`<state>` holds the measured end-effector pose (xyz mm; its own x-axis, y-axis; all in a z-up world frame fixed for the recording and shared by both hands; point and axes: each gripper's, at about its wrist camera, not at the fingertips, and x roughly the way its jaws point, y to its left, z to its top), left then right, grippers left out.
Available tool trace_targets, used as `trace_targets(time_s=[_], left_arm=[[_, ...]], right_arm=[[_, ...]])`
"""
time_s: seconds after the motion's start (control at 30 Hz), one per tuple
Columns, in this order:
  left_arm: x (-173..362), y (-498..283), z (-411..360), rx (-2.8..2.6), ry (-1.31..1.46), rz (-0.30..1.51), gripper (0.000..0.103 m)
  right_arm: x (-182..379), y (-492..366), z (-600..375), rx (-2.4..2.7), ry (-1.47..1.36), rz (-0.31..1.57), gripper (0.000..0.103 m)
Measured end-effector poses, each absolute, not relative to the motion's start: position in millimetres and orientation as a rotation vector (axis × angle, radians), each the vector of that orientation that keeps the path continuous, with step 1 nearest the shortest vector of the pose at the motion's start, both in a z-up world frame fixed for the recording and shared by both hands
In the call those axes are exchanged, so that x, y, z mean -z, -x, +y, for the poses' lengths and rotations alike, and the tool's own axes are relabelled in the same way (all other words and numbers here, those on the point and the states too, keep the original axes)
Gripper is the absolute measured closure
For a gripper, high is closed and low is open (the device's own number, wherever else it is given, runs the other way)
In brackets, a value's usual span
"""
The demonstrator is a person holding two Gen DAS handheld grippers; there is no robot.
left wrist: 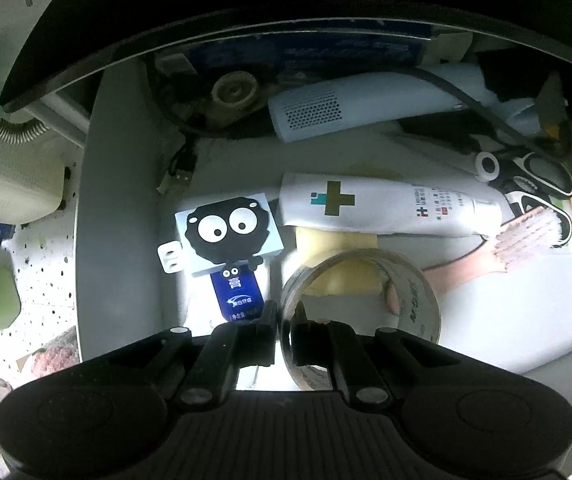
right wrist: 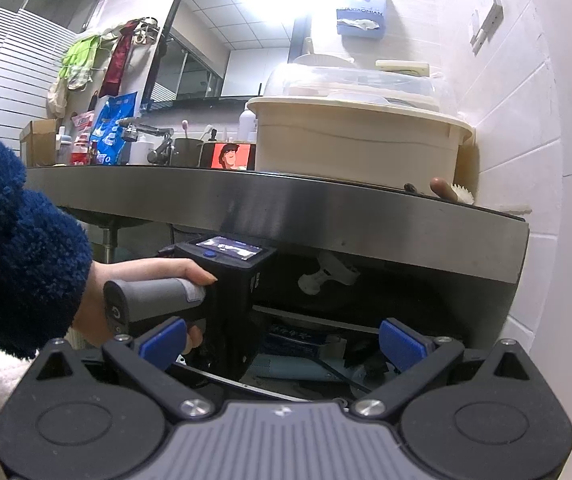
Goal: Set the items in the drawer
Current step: 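Lower the held tape roll down into the open black drawer, then open the left tool to release the tape roll inside the drawer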
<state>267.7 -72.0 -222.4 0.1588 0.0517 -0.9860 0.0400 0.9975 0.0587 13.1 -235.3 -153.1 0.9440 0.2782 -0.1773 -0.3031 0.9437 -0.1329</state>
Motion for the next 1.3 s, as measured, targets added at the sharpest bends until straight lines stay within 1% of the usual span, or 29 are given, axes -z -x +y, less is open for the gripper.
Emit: trace_targets(time_s=[0.27,0.63,0.7,0.77,0.83,1.03,1.2,1.3], left_arm=[[227,-272,-74,-0.023,-0.072,1.449,0.097],[228,-276,-74,-0.030,-0.061,1.449,0.097],[226,-275,-74,-0.029,-0.060,1.443,0.094],[224,-275,-74,-0.021,-0.054,1.434,0.087],[220,-273,-74,-0.020,-0.056,1.417,0.082],[211,-266,-80,0.001,-0.073,1.374,0.077],[207,-260,-80,0.005,-0.069,1.343,0.075],[201,-255,-80,0.007,-0.075,1.308,0.070]], right_arm=[[153,-12,-234,-0.298,0.164,0.158,0.000],[153,-11,-233,-0.299,0.167,0.160,0.000],[153,-11,-233,-0.299,0.167,0.160,0.000],[154,-12,-233,-0.299,0.167,0.161,0.000],[154,-12,-233,-0.299,0.167,0.161,0.000],[155,-11,-232,-0.299,0.171,0.161,0.000],[155,-11,-232,-0.300,0.175,0.162,0.000],[154,-12,-232,-0.300,0.175,0.162,0.000]])
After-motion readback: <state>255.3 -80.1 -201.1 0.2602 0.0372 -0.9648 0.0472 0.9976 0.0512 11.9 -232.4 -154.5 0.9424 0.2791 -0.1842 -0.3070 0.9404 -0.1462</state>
